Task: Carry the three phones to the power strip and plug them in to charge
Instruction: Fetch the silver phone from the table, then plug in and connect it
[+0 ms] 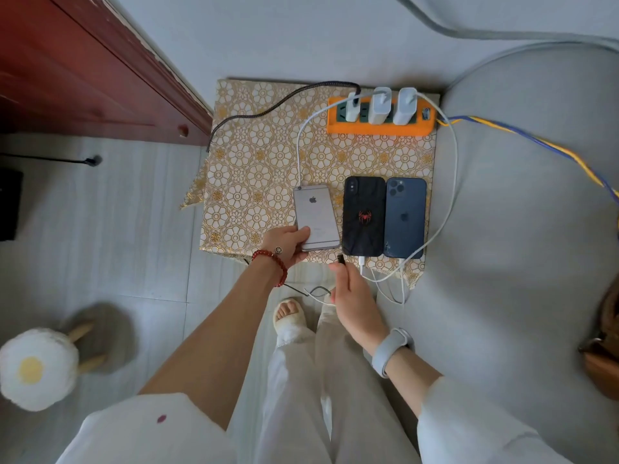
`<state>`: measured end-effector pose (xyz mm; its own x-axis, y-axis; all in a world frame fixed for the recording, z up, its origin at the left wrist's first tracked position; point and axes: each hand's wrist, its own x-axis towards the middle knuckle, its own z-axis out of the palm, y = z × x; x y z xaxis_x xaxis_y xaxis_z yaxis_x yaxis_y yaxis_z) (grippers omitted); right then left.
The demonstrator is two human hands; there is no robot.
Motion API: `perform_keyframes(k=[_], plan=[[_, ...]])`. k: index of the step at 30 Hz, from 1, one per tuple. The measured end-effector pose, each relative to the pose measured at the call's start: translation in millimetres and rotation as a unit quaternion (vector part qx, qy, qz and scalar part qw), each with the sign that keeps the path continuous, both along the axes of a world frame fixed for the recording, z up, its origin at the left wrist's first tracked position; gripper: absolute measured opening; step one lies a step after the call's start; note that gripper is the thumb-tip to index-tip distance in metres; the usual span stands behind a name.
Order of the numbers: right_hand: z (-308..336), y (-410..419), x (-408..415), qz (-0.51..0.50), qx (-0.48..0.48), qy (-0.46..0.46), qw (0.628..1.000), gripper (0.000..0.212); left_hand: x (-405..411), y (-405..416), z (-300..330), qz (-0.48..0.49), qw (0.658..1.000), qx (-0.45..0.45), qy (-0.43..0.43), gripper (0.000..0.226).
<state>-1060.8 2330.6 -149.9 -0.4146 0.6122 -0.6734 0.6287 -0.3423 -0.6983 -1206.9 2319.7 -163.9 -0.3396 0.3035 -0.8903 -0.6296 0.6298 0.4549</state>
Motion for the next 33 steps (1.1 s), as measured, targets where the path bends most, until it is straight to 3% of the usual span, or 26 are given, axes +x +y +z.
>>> perform_keyframes(k=[3, 33], plan=[[2, -1, -5, -0.007, -0.047, -0.007, 0.999, 0.027, 0, 1, -1, 0.004, 1.000, -0.002, -0.003, 0.019], [5, 16, -18, -0.072, -0.137, -0.020, 0.988, 0.028, 3, 4, -5, 0.016, 1.000, 0.005, -0.020, 0.017]])
